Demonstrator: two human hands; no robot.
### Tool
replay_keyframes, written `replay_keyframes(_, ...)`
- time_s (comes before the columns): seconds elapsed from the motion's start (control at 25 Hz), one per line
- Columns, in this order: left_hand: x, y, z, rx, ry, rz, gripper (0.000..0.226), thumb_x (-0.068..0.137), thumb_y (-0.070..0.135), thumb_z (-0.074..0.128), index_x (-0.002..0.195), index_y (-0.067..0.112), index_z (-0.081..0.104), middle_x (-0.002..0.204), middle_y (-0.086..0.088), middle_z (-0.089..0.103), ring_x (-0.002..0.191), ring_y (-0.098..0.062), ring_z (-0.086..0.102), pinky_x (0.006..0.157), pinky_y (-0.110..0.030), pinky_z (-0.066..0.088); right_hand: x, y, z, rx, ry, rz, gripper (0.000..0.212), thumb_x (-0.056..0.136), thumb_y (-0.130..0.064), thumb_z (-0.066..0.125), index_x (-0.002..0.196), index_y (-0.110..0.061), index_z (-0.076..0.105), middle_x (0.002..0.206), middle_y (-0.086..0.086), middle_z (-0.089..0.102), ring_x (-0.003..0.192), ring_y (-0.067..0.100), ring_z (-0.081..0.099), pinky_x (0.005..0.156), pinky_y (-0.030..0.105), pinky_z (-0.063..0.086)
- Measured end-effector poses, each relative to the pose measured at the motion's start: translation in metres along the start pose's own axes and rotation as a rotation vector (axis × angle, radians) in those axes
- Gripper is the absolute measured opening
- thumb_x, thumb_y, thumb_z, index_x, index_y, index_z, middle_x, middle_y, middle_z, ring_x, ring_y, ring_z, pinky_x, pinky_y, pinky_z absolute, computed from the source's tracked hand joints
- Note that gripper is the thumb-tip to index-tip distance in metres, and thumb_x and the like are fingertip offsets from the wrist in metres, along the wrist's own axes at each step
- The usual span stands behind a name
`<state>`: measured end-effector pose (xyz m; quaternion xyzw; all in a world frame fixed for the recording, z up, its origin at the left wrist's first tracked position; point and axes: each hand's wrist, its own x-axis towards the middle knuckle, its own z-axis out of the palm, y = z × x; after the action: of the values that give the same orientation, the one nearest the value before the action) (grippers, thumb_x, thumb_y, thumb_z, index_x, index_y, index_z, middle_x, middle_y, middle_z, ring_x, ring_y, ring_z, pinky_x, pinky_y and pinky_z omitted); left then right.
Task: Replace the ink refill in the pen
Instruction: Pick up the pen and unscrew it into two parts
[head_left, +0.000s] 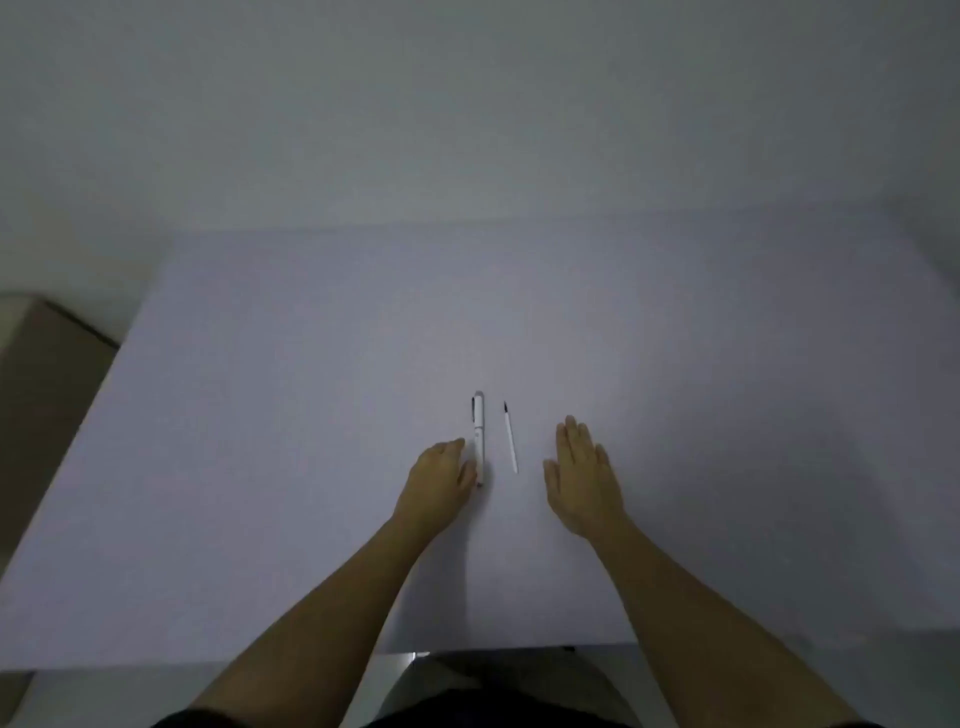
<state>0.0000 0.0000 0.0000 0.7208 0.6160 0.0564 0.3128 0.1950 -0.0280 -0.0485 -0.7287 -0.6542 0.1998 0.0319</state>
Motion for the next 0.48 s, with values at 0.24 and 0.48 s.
replay_keyframes(0.24, 0.024, 0.012, 0.022, -0.094, 0.106, -0.111, 0.028, 0.093, 0.024, 0.048, 0.095, -0.003, 0.056, 0.091, -0.022, 0.06, 0.081, -0.034, 0.055, 0.067, -0.036, 0.041, -0.005, -0.002, 0.038, 0.034, 0.044, 0.066, 0.057, 0.097, -0.028, 0.029, 0.146, -0.006, 0.009, 0.158, 0.012, 0.006, 0.146, 0.025, 0.004, 0.118, 0.042, 0.006)
replay_keyframes(0.48, 0.052, 0.022, 0.032, -0.11, 0.146, -0.251, 0.033, 0.091, 0.03, 0.051, 0.097, -0.003, 0.054, 0.093, -0.021, 0.061, 0.078, -0.031, 0.055, 0.066, -0.035, 0.04, -0.004, -0.002, 0.044, 0.014, 0.104, 0.073, 0.06, 0.093, -0.033, 0.02, 0.146, -0.007, 0.011, 0.157, 0.01, 0.012, 0.145, 0.025, 0.01, 0.116, 0.04, 0.004)
